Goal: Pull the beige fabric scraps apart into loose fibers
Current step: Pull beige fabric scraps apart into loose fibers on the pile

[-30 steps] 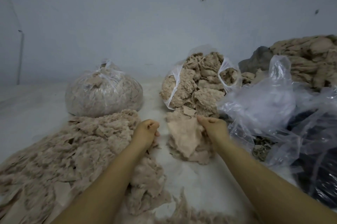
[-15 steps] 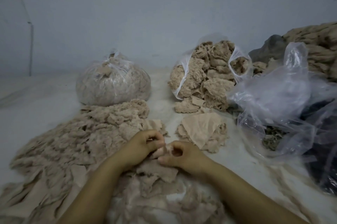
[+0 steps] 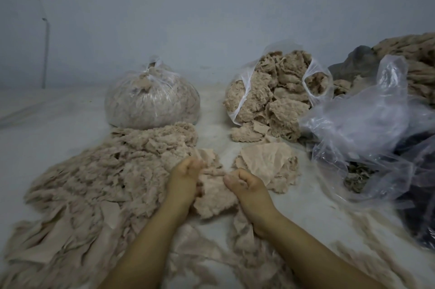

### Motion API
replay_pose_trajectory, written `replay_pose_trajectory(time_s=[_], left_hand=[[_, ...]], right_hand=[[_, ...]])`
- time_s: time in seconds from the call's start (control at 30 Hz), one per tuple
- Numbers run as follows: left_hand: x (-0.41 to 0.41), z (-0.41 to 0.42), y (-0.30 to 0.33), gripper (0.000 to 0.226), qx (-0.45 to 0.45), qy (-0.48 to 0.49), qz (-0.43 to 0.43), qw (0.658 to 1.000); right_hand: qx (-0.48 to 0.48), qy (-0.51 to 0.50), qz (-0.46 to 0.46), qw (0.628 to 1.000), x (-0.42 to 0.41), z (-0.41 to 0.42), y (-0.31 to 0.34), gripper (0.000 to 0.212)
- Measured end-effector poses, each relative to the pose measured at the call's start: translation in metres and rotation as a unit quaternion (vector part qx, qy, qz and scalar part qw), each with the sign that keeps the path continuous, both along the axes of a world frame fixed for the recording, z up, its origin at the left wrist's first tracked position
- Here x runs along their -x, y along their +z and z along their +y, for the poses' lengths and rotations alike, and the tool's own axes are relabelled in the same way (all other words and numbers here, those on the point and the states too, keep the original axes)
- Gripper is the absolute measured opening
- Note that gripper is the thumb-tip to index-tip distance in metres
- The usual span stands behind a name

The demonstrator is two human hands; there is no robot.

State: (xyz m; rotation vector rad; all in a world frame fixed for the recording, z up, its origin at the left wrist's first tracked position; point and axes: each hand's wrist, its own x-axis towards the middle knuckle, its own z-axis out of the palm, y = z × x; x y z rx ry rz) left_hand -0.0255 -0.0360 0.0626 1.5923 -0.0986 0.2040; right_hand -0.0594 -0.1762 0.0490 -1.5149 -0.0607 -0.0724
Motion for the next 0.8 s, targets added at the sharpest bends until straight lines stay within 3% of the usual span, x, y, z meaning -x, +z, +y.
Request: replay_pose_trajectory(time_s=[0.07,0.13,0.2,0.27,0.33,0.4,0.5,0.57,0.7,0.8], left_hand=[[-0.007,0.012,0.004,0.025,0.122,0.053,0.019,0.991],[-0.009,0.022,0.003,0.025,0.106,0.047,0.002,0.993],[-0.002,0.019,0.002,0.032,0.06,-0.06,0.018,0.996],[0.005,0.01,-0.004,0.052,0.025,-0.177,0.083,0.98],[0.01,0.001,-0.008,0.041,0.021,-0.23,0.092,0.969],[0.01,-0.001,-0.007,0.022,0.064,-0.179,0.079,0.979],[0.001,0.004,-0.001,0.023,0.178,-0.037,0.102,0.978],[-0.002,0.011,0.002,0.027,0.231,0.007,0.126,0.965],[0.001,0.014,0.009,0.029,0.25,-0.021,0.147,0.957],[0.006,0.004,0.01,0.031,0.245,-0.054,0.147,0.957]], right_hand=[[-0.01,-0.02,0.001,1.0,0.0,-0.004,0.001,0.03],[-0.043,-0.033,0.012,0.998,-0.001,-0.01,0.002,0.023],[-0.072,-0.011,0.019,0.997,-0.001,-0.013,0.003,0.016],[-0.081,0.027,0.021,0.996,0.001,-0.009,0.003,0.009],[-0.09,0.053,0.023,0.994,0.002,-0.007,0.001,0.005],[-0.099,0.062,0.029,0.993,0.002,-0.009,-0.001,0.006],[-0.064,0.037,0.036,0.997,0.0,-0.015,-0.002,0.007],[-0.006,0.0,0.027,1.0,-0.003,-0.018,-0.005,0.012],[0.102,-0.024,-0.031,0.994,-0.003,-0.02,-0.003,0.012],[0.08,0.0,-0.049,0.996,0.003,-0.012,0.004,0.043]])
